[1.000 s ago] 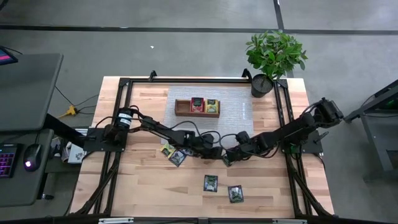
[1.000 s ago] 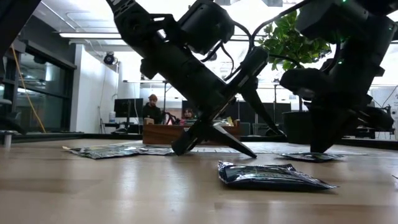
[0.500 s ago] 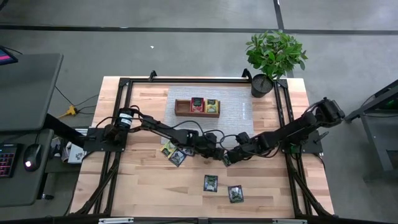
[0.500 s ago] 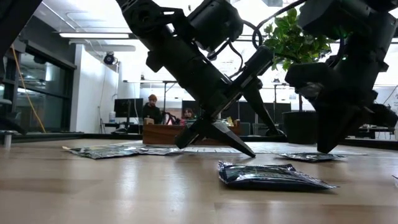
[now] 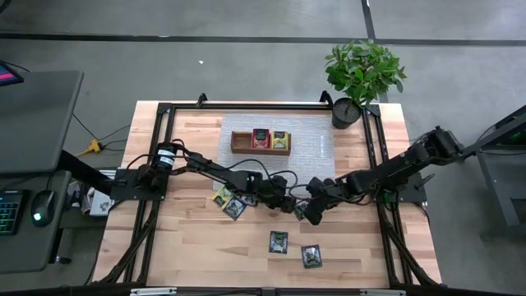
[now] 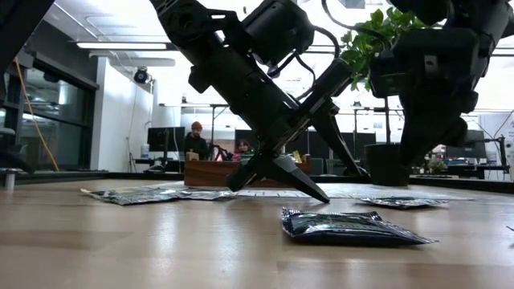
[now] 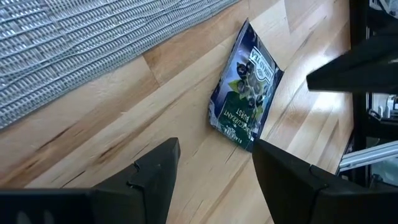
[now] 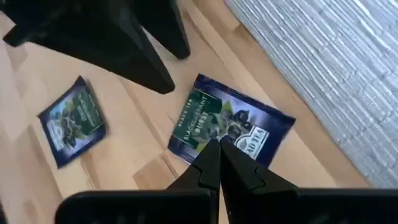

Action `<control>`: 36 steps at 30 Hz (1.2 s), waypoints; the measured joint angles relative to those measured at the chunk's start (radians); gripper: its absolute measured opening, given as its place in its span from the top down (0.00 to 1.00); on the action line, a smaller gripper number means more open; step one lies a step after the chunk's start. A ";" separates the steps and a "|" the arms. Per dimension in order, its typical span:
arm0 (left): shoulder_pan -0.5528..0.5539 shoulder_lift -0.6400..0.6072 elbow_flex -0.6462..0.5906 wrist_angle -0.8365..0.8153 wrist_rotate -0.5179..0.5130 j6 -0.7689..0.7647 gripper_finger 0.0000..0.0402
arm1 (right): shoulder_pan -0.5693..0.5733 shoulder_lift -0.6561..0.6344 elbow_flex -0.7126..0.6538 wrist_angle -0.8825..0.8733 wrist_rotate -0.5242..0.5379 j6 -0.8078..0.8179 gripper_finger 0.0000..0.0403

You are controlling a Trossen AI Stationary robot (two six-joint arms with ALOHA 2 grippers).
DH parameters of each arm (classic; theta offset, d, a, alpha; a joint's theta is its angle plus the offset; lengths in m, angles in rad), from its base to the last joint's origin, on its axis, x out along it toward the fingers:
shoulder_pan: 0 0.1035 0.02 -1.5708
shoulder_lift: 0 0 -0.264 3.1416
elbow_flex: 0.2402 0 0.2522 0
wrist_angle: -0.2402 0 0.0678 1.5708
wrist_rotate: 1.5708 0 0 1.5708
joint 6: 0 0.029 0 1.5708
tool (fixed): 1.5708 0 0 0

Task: Pick & Place Tea
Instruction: Put the purple tea bag into the left section of the wooden organizer

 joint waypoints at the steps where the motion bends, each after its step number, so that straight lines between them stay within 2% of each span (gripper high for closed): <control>1: 0.000 0.000 0.000 0.000 0.000 0.008 0.48 | 0.000 0.000 0.000 -0.013 0.010 -0.001 1.00; 6: 0.000 0.000 0.000 0.000 0.003 0.022 0.48 | -0.004 0.000 0.000 -0.075 0.020 0.005 1.00; 18: 0.000 0.000 0.000 0.001 0.014 0.049 0.48 | -0.002 0.000 0.000 -0.049 -0.015 -0.156 1.00; 31: 0.000 0.000 -0.001 0.001 0.015 0.064 0.48 | -0.002 0.002 -0.063 0.001 -0.055 -0.141 1.00; 36: 0.000 0.000 -0.001 0.001 0.015 0.067 0.48 | -0.002 0.002 -0.062 0.047 -0.057 -0.186 1.00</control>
